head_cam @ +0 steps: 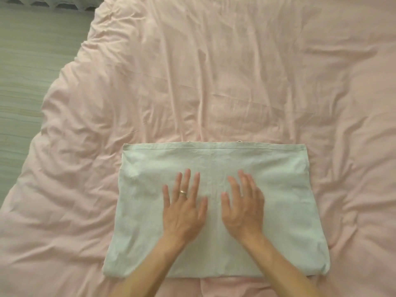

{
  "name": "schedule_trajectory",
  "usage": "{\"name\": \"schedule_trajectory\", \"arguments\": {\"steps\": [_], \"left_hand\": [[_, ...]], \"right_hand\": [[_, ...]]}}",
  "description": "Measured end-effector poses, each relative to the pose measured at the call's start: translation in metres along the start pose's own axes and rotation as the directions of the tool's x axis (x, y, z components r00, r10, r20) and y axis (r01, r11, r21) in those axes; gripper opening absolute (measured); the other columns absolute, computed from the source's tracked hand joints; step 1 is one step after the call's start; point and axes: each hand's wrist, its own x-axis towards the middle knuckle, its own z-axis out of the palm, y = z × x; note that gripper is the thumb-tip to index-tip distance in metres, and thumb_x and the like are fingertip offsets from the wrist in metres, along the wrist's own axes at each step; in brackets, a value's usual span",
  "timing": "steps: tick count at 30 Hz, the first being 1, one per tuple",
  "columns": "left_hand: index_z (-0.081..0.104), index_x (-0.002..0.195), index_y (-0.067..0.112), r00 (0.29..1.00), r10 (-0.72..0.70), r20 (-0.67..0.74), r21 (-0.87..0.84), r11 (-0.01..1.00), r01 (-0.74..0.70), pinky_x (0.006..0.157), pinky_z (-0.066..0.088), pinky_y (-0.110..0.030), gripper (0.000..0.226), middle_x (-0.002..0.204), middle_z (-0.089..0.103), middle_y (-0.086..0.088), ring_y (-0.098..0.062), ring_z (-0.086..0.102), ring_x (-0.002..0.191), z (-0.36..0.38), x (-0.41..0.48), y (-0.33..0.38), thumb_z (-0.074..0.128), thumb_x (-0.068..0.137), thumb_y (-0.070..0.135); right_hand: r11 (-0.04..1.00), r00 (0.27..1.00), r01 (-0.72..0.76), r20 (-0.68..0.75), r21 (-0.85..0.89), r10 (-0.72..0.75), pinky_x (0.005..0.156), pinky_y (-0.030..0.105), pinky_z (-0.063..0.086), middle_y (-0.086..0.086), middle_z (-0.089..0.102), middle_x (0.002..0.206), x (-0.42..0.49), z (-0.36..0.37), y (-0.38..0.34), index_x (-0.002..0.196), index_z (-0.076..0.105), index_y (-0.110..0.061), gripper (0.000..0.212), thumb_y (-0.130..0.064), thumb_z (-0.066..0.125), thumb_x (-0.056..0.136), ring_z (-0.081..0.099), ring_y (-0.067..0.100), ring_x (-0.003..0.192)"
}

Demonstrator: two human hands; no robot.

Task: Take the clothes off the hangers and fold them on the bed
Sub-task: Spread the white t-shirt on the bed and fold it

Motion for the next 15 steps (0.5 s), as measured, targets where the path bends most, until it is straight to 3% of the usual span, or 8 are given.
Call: {"name": "schedule_trajectory", "arguments": {"steps": [3,6,9,13,15], "left_hand": [[0.026,0.158,0.031,0.995,-0.004,0.104,0.064,0.998,-0.003,0.118,0.013,-0.056,0.063,0.166,0.016,0.004,-0.02,0.02,0.152,0.023,-0.033,-0.014,0.031,0.099,0.052],[0.009,0.158,0.043,0.986,-0.06,0.156,0.152,0.988,0.036,0.121,0.004,-0.053,0.062,0.167,0.003,0.012,-0.013,0.006,0.154,0.02,-0.041,-0.069,0.022,0.099,0.058],[-0.009,0.155,0.048,0.961,-0.229,0.155,0.166,0.965,0.203,0.122,-0.008,-0.051,0.06,0.164,-0.015,0.019,-0.005,-0.016,0.151,0.003,-0.045,-0.107,0.009,0.099,0.059],[-0.009,0.156,0.045,0.891,-0.424,0.16,0.175,0.901,0.397,0.121,-0.002,-0.055,0.059,0.166,-0.012,0.014,-0.012,-0.01,0.153,-0.018,-0.069,-0.131,0.008,0.101,0.056],[-0.007,0.157,0.037,0.844,-0.509,0.167,0.183,0.857,0.481,0.122,0.001,-0.057,0.06,0.167,-0.008,0.007,-0.016,-0.008,0.154,-0.025,-0.086,-0.135,0.011,0.103,0.052]], "right_hand": [[0.99,0.973,0.11,0.215,-0.089,-0.089,0.118,0.053,0.018,0.003,0.027,0.163,-0.04,0.017,-0.006,0.151,0.042,-0.032,0.055,-0.046,0.037,0.098,0.021,0.021,0.152],[0.962,0.951,0.112,0.308,-0.25,-0.031,0.12,0.057,0.015,0.0,0.021,0.165,-0.051,0.016,0.056,0.154,0.035,-0.032,0.06,-0.053,0.03,0.099,0.018,0.021,0.153],[0.936,0.949,-0.019,0.29,-0.352,0.128,0.121,0.055,0.009,-0.001,0.018,0.166,-0.05,-0.004,0.109,0.156,0.031,-0.029,0.063,-0.055,0.024,0.099,0.016,0.021,0.153],[0.852,0.881,-0.317,0.204,-0.417,0.427,0.12,0.059,0.009,0.001,0.017,0.166,-0.058,-0.035,0.138,0.158,0.025,-0.029,0.068,-0.057,0.014,0.097,0.013,0.023,0.153],[0.824,0.844,-0.383,0.204,-0.417,0.496,0.12,0.061,0.007,0.004,0.012,0.167,-0.064,-0.046,0.136,0.16,0.02,-0.026,0.071,-0.058,0.011,0.096,0.006,0.023,0.154]]}}
